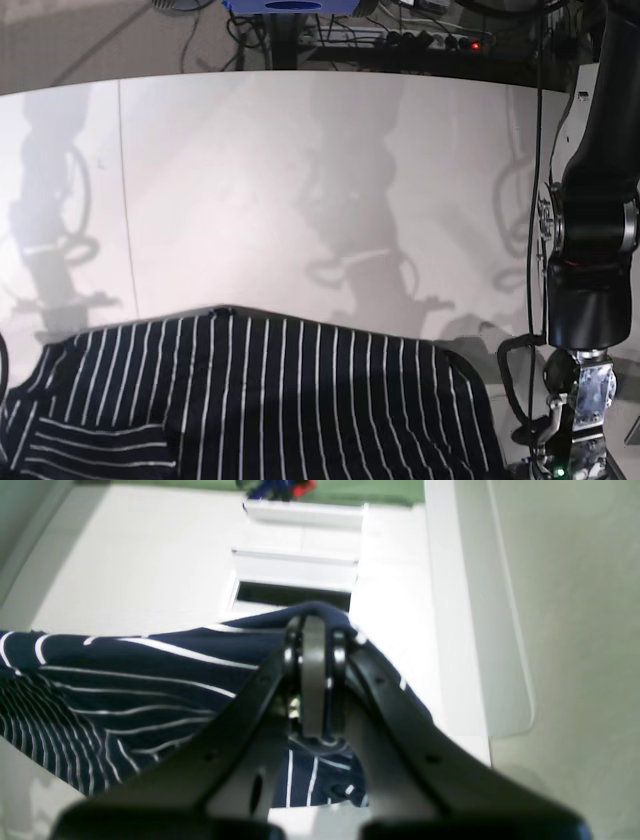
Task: Layout the t-shirt on the table in an organized manner, then fold the t-shirt properly
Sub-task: 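Lift the shirt high with both grippers and swing it across the table, then lower the held shirt onto the table with both grippers, laying it flat, then drag the shirt edge with the right gripper away from the left gripper, then pull both held corners apart to stretch the shirt flat, then hold the shirt corners with both grippers, keeping the shirt spread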
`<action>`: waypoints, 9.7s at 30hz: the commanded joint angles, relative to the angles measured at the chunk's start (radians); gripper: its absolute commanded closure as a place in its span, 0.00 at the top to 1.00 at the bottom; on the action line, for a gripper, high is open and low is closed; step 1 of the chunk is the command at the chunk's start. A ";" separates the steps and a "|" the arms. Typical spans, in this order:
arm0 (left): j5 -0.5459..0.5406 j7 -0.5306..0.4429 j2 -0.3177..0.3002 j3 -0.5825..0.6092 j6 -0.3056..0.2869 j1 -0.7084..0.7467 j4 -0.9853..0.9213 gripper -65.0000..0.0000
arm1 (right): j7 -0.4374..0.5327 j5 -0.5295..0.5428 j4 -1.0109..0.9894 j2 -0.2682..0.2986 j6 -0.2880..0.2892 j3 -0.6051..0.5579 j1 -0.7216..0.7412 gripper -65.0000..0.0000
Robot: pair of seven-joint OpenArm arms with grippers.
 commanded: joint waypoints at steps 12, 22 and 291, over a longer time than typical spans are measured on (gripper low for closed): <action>0.013 -0.030 -0.010 0.002 0.013 -0.243 0.017 0.00 | 0.038 0.007 0.020 0.020 -0.006 0.004 0.212 0.00; 0.013 -0.025 -0.015 -0.009 0.013 -0.380 0.042 0.00 | 0.003 0.007 0.210 0.057 -0.008 0.012 0.265 0.00; -0.284 -0.097 0.111 -0.659 -0.411 1.239 0.458 0.76 | -0.689 -0.077 1.203 -0.442 0.110 0.744 -1.533 0.01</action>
